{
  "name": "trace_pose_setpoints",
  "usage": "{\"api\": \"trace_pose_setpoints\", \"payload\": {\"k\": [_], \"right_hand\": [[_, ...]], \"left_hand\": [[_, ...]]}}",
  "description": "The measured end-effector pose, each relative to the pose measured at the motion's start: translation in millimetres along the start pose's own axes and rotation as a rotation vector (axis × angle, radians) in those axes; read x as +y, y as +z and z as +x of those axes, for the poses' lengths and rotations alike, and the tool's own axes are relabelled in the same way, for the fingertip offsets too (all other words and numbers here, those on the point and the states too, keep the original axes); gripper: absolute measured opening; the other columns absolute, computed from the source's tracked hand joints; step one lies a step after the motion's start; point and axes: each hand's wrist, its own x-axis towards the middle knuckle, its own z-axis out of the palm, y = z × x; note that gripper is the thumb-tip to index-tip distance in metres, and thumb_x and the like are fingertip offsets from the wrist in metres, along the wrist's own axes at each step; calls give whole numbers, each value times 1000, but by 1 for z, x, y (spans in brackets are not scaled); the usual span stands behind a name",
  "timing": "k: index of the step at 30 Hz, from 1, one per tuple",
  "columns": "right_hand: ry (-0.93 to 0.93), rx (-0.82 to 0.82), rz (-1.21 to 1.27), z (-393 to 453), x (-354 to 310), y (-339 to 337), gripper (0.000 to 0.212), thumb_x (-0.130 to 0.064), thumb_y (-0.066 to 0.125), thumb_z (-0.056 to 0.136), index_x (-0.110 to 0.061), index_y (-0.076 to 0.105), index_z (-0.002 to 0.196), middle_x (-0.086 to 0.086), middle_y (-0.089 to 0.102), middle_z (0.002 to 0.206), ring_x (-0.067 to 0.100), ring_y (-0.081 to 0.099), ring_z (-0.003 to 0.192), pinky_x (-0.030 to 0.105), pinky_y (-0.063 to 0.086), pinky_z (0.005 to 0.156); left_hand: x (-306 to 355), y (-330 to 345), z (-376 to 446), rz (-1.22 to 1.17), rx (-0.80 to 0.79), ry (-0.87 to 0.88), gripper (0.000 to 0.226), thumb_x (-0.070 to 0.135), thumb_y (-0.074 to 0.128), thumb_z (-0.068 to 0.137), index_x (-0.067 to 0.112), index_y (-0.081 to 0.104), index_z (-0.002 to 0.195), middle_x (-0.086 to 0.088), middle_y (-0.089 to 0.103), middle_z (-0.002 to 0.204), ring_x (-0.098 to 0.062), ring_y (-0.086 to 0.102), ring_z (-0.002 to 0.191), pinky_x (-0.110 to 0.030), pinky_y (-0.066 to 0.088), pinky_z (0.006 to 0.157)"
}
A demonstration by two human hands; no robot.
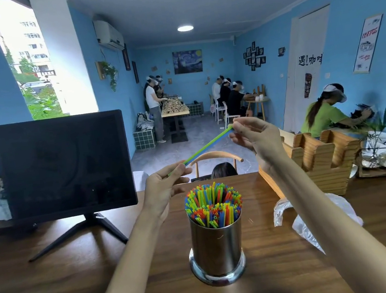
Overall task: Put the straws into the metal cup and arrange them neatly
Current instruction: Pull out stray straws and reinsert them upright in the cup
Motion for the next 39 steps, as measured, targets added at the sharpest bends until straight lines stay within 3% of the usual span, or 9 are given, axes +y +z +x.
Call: {"api": "trace_pose_setpoints", "payload": {"k": [6, 9, 12, 17, 24, 28, 33, 39], "right_hand": [[-38, 29, 53, -11, 22, 9, 32, 3, 73, 87, -7, 71, 117, 5, 78, 87, 25, 74, 81, 26, 60, 75], [-122, 42, -13, -13, 25, 12, 37, 3, 72, 88, -5, 67, 124, 1, 77, 80, 19, 73, 74, 24, 60, 69], [-141, 37, -4, -16, 26, 14, 40, 6, 72, 88, -7, 64, 125, 8, 77, 83, 21, 73, 74, 25, 60, 66], [-176, 52, -102, -15, 33, 12, 32, 0, 76, 87, -9, 71, 118, 13, 77, 92, 24, 74, 78, 27, 59, 71], [-154, 80, -53, -15, 37, 10, 17, -2, 76, 87, -5, 74, 104, 10, 77, 87, 30, 75, 81, 30, 60, 72], [-134, 79, -34, -15, 38, 12, 17, -1, 74, 88, -4, 73, 105, 5, 78, 84, 27, 75, 79, 28, 60, 71], [-128, 90, -28, -14, 42, 13, 23, -1, 73, 90, -3, 72, 113, 10, 78, 89, 27, 75, 81, 28, 60, 71], [-56, 110, 57, -12, 41, 14, 22, -4, 77, 87, 0, 72, 108, 12, 77, 87, 24, 75, 74, 27, 60, 69]], "left_hand": [[-7, -1, -3, 16, 4, -27, 13, 11, 68, 92, 10, 74, 103, -7, 79, 85, -9, 70, 66, -18, 57, 57], [-8, -3, -4, 38, -12, -30, 15, 12, 68, 91, 8, 74, 105, -9, 79, 87, -10, 69, 66, -19, 58, 58], [-8, -6, -4, 38, -22, -50, 20, 16, 71, 87, 8, 74, 105, -11, 79, 90, -11, 70, 67, -21, 59, 60], [-9, -9, -4, 22, -22, -67, 33, 23, 74, 76, 7, 75, 106, -13, 79, 93, -14, 74, 71, -22, 61, 62], [-7, -14, -2, -23, 27, -52, 19, 3, 69, 90, 6, 74, 108, -10, 79, 95, -17, 76, 80, -22, 61, 65], [-7, -14, -1, -42, 48, -47, 20, -2, 69, 89, 5, 74, 108, -9, 79, 94, -18, 77, 81, -22, 61, 65], [-9, -16, 1, -39, 59, -37, 22, -5, 71, 86, 6, 75, 104, -10, 79, 94, -19, 77, 82, -23, 62, 65], [-9, -17, -1, -59, 52, -40, 22, -5, 70, 87, 5, 74, 106, -9, 79, 93, -17, 76, 80, -23, 62, 67]]}}
